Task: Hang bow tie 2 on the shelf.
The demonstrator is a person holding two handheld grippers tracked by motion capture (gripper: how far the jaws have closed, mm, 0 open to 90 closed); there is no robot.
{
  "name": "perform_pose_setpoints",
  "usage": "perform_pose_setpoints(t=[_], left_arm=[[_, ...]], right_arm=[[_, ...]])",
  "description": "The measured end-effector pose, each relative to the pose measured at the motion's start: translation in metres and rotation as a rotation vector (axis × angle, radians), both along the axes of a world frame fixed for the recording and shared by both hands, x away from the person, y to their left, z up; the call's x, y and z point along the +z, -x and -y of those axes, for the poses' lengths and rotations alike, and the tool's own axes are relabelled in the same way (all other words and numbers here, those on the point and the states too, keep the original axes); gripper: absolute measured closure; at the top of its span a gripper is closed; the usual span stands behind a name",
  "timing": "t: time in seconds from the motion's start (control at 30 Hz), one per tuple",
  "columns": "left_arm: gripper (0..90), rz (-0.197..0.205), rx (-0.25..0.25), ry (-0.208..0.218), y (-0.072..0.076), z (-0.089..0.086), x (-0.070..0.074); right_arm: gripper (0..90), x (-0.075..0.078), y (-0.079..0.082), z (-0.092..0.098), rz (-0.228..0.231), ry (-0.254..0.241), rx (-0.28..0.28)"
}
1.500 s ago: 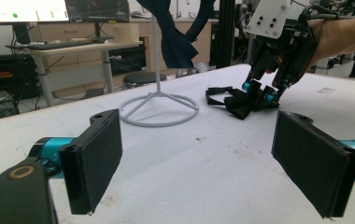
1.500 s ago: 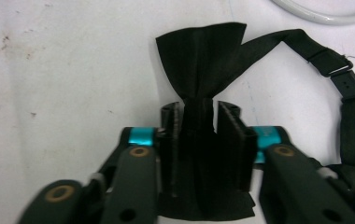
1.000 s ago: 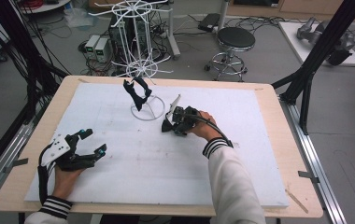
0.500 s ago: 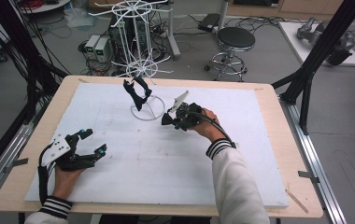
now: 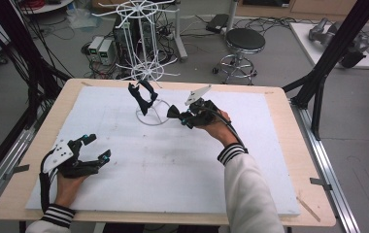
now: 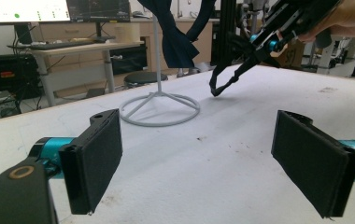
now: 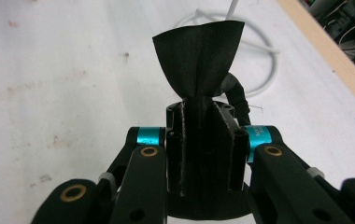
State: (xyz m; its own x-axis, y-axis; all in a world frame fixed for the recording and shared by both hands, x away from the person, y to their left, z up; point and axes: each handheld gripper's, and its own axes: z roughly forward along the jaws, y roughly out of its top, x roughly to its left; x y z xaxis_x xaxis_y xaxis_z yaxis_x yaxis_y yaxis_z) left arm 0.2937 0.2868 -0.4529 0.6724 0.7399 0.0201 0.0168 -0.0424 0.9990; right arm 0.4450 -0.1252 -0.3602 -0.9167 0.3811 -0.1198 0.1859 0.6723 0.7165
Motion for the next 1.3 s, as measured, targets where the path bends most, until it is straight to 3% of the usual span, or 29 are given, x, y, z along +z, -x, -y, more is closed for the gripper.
perform_pose_setpoints(t=[0.57, 0.9, 1.3], left_arm=[[16.8, 0.001, 0.001, -0.004, 0.0, 0.0, 0.0], [16.8, 0.001, 0.001, -0.003, 0.0, 0.0, 0.0], [16.8, 0.004, 0.007, -0.004, 0.0, 0.001, 0.0]], right_arm=[[75.8, 0.019, 0.011, 0.006, 0.07, -0.139, -0.047], [75.8, 0.025, 0.012, 0.015, 0.082, -0.212, -0.092], [75.6, 0.039, 0.02, 0.021, 0.129, -0.271, -0.097]])
